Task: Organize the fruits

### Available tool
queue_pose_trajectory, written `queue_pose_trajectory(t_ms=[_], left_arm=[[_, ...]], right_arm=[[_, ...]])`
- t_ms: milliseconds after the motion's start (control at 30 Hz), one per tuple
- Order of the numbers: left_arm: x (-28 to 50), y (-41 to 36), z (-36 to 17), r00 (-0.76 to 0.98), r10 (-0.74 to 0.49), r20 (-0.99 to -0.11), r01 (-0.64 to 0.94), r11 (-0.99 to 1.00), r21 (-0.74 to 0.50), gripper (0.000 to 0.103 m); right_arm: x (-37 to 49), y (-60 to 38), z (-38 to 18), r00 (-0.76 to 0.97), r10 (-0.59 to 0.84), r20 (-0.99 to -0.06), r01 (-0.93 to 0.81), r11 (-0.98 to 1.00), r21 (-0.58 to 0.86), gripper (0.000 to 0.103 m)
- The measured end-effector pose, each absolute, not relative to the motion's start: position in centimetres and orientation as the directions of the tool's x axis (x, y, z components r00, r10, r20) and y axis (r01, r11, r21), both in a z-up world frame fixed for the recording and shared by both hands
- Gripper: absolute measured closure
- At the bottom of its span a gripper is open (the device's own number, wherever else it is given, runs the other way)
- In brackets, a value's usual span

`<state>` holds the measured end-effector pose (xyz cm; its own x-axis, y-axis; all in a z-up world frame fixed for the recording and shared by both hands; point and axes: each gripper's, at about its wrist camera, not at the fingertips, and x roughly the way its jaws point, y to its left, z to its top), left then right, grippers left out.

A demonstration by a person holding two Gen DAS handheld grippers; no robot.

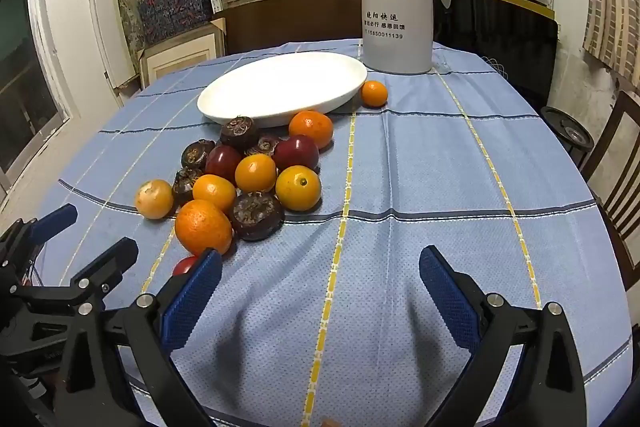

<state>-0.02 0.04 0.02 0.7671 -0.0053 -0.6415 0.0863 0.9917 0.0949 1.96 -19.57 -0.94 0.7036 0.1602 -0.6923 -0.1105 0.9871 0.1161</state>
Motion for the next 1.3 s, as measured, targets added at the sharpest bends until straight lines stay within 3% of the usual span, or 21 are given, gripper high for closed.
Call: queue_pose_trajectory(t_ms=[1300], left_arm=[[0.29, -0.3, -0.71, 0.751, 0.011, -0.66, 0.082, 0.991, 0.109, 0.004]], right_arm=[[1.7, -19.23, -0.92, 0.708, 0.184, -0.682, -0.137, 0.983, 0.123, 0.003]])
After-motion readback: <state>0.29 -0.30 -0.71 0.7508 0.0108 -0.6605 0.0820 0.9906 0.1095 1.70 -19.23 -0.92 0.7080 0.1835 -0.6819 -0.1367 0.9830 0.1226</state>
